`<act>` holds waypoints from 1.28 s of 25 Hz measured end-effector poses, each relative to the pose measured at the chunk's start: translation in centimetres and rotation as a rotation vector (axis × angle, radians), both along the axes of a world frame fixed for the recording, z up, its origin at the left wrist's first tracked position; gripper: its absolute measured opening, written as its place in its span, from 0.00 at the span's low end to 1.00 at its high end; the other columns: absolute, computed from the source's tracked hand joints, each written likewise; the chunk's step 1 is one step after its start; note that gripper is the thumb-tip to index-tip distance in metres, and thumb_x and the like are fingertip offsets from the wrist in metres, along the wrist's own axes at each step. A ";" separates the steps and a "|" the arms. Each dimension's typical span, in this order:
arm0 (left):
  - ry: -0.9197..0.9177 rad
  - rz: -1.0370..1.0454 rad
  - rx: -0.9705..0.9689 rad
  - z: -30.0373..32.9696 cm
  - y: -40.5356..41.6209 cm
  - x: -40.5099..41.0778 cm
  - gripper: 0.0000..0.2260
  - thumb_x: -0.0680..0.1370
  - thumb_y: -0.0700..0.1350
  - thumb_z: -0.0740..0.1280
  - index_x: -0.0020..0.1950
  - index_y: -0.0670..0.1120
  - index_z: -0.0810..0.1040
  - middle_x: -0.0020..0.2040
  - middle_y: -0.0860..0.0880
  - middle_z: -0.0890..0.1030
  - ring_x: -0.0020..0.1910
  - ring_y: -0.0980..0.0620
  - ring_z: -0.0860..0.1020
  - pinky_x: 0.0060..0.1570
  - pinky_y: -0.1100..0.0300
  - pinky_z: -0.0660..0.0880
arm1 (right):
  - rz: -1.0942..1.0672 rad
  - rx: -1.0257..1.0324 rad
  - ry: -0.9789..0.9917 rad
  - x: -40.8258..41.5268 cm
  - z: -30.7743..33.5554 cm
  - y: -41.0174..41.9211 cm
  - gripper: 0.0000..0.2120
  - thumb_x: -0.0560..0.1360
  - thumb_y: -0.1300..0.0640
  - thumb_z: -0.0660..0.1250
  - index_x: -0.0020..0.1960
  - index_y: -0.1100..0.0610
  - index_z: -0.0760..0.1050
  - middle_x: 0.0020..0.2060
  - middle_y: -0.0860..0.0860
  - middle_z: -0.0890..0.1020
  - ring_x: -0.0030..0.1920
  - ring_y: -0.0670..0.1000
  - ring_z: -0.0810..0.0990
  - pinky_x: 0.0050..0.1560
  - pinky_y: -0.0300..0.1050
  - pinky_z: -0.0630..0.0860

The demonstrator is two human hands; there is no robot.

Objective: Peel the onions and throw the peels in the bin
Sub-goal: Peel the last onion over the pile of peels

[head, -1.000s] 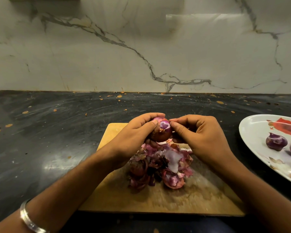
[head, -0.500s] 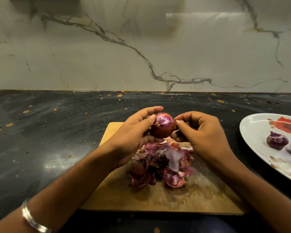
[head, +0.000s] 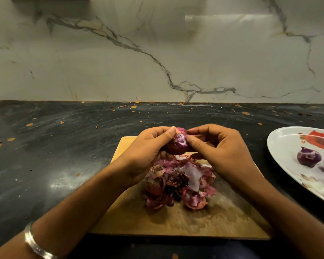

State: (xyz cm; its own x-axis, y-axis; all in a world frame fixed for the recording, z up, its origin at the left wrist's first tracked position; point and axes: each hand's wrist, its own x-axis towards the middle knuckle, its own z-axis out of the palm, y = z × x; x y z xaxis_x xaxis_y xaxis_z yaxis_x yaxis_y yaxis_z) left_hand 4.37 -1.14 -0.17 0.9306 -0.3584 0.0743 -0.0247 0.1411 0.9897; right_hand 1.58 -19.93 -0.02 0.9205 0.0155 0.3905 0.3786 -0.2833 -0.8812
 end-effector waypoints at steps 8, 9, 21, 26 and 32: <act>0.002 0.042 -0.006 0.1 -0.1 -0.2 0.20 0.73 0.50 0.69 0.60 0.39 0.77 0.49 0.42 0.85 0.46 0.48 0.84 0.39 0.62 0.81 | -0.023 -0.056 -0.042 0.1 -0.3 -0.1 0.04 0.76 0.58 0.71 0.48 0.56 0.86 0.40 0.50 0.87 0.41 0.48 0.87 0.41 0.52 0.85; -0.011 0.045 -0.002 0.1 -0.1 -0.3 0.20 0.73 0.50 0.69 0.59 0.39 0.78 0.47 0.43 0.86 0.44 0.49 0.84 0.38 0.62 0.80 | -0.024 -0.064 -0.045 0.1 -0.3 0.0 0.05 0.76 0.57 0.72 0.49 0.56 0.85 0.40 0.50 0.87 0.41 0.47 0.87 0.41 0.52 0.85; -0.051 0.104 0.040 0.1 -1.1 -1.3 0.22 0.69 0.48 0.74 0.57 0.37 0.75 0.48 0.38 0.85 0.41 0.48 0.85 0.38 0.58 0.82 | -0.162 -0.351 -0.225 -0.1 -0.7 1.0 0.05 0.75 0.60 0.70 0.49 0.57 0.84 0.37 0.46 0.86 0.39 0.42 0.82 0.34 0.33 0.76; -0.082 0.125 0.053 0.1 -1.1 -1.4 0.20 0.70 0.46 0.74 0.57 0.37 0.75 0.49 0.38 0.84 0.40 0.50 0.85 0.38 0.59 0.81 | -0.202 -0.381 -0.278 -0.2 -0.6 1.1 0.04 0.75 0.62 0.70 0.45 0.58 0.84 0.34 0.48 0.85 0.33 0.47 0.82 0.31 0.43 0.76; -0.042 0.101 0.029 -0.1 -0.9 -1.2 0.21 0.71 0.45 0.74 0.59 0.37 0.75 0.48 0.40 0.84 0.42 0.49 0.85 0.40 0.56 0.83 | -0.236 -0.341 -0.271 -0.1 -0.6 1.1 0.05 0.74 0.61 0.70 0.41 0.58 0.83 0.31 0.48 0.84 0.30 0.48 0.81 0.30 0.48 0.75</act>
State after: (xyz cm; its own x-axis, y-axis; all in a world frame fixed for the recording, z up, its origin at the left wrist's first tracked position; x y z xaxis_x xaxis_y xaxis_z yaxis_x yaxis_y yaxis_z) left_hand 3.14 -2.06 -0.27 0.9584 -0.2654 0.1052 -0.0791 0.1072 0.9911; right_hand 1.44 -18.78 -0.61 0.7805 -0.0128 0.6250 0.4719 -0.6436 -0.6025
